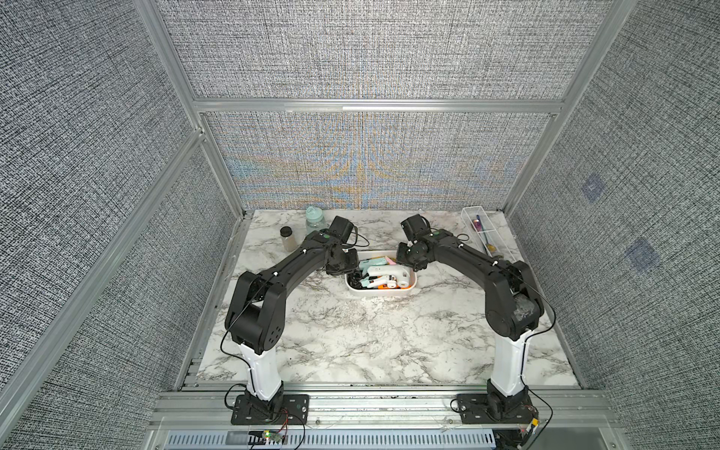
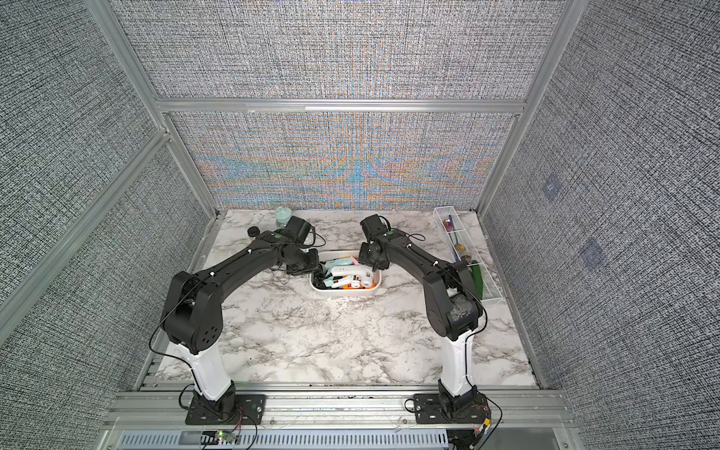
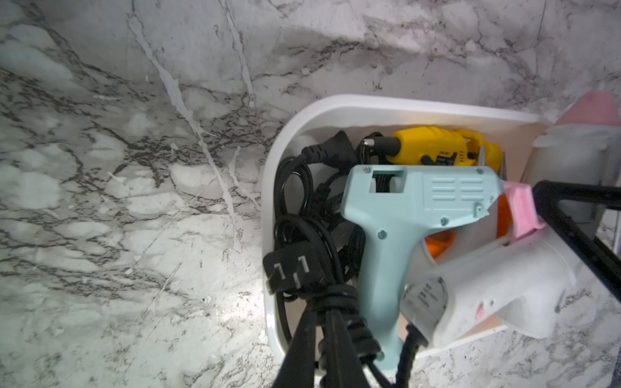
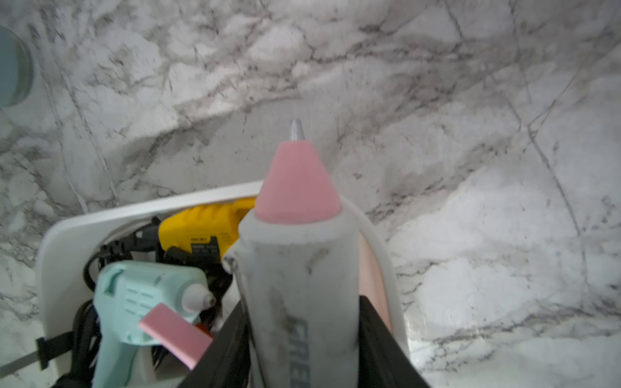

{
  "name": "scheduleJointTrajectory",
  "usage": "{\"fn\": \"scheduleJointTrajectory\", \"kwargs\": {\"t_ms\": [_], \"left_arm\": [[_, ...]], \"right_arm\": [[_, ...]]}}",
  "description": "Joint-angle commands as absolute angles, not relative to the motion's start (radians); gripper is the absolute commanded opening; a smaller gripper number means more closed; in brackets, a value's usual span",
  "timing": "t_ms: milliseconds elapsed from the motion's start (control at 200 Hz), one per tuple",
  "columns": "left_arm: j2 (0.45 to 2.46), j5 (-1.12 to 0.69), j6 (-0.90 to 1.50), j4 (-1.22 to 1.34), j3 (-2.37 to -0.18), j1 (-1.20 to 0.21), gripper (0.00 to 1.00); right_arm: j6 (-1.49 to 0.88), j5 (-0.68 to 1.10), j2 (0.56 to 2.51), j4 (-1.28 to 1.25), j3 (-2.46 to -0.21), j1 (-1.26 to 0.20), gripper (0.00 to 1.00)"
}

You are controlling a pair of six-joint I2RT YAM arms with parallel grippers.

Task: Put the hot melt glue gun into the storage box
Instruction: Place the hot melt adhesive gun in the storage box.

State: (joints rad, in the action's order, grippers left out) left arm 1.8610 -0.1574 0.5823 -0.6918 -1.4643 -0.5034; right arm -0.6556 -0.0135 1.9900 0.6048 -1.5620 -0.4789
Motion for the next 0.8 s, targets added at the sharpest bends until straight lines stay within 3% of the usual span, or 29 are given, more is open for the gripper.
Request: {"fn": "scheduleJointTrajectory", "kwargs": {"t_ms": [0,250,601,796], "left_arm": [[1.86,-0.154,0.569,-0.706,-1.454,-0.503,0.15],[1.862,-0.153,0.577,-0.693,-1.434,-0.503,0.22],[1.806,-0.087,0.556,-0.728,-1.446,-0.503,0.52],[1.769,-0.064,0.537,-0.757,-1.478,-0.503,0.56]], "right_arm": [[-0.617,0.015,1.999,0.712,-1.57,-0.497,0.25],[-0.61,0.002,2.004,0.737,-1.566,-0.502,0.27],[-0.612,-0.022,2.006,0.759,-1.589,-0.504,0.54],[-0.611,-0.049,1.984,0.785,-1.634,-0.508,0.63]]}}
